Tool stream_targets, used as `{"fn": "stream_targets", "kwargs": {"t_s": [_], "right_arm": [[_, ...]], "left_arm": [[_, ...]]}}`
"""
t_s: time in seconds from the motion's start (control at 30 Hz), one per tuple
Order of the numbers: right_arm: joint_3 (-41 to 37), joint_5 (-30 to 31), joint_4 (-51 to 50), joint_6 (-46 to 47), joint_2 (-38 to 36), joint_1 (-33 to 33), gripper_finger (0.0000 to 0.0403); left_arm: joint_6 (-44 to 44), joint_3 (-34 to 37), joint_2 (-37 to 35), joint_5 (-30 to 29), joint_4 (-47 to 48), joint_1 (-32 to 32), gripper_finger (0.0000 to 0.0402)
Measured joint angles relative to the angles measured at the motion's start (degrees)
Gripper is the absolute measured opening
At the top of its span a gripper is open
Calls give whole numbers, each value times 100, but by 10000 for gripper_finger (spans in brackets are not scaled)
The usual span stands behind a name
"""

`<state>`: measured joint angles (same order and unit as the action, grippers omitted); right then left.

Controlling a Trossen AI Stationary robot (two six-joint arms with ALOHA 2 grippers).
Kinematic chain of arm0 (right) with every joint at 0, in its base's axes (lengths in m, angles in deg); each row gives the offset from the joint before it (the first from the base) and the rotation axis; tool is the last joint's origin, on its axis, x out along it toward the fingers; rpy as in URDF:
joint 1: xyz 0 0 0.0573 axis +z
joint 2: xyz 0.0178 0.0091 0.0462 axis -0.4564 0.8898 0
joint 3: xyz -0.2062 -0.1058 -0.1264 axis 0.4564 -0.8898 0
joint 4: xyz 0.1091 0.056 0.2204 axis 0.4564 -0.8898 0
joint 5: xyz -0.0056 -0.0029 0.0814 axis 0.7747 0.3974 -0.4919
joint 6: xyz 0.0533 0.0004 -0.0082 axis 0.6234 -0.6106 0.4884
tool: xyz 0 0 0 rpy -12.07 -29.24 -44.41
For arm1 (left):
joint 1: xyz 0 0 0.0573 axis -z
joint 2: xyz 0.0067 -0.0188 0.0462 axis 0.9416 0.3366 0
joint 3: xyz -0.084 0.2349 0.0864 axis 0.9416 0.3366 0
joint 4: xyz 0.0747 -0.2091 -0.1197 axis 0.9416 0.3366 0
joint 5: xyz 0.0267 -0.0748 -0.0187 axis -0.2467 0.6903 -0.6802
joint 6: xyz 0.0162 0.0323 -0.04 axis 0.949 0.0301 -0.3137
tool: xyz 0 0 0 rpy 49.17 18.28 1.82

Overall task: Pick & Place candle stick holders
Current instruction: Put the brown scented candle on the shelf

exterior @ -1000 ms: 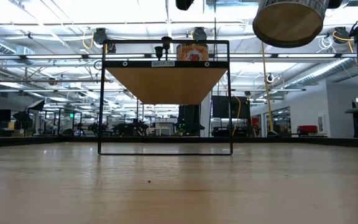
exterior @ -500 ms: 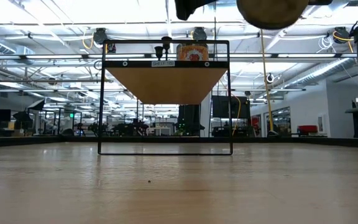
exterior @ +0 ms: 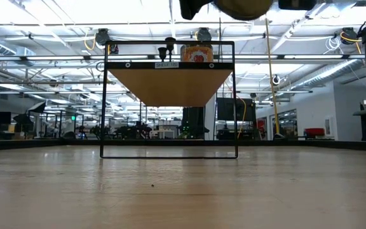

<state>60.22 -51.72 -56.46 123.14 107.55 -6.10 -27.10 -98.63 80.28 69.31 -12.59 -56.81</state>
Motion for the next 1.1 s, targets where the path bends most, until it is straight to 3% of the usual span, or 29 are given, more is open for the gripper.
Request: {"fn": "stream_targets", "kwargs": {"t_s": [0.33,1.1], "right_arm": [[47,-85,584,-206,54,-241,0],[49,-145,714,-441,55,-423,0]], "left_arm": [[-153,0,0,174,398,44,400],[-434,0,-2,-77,394,28,399]]}}
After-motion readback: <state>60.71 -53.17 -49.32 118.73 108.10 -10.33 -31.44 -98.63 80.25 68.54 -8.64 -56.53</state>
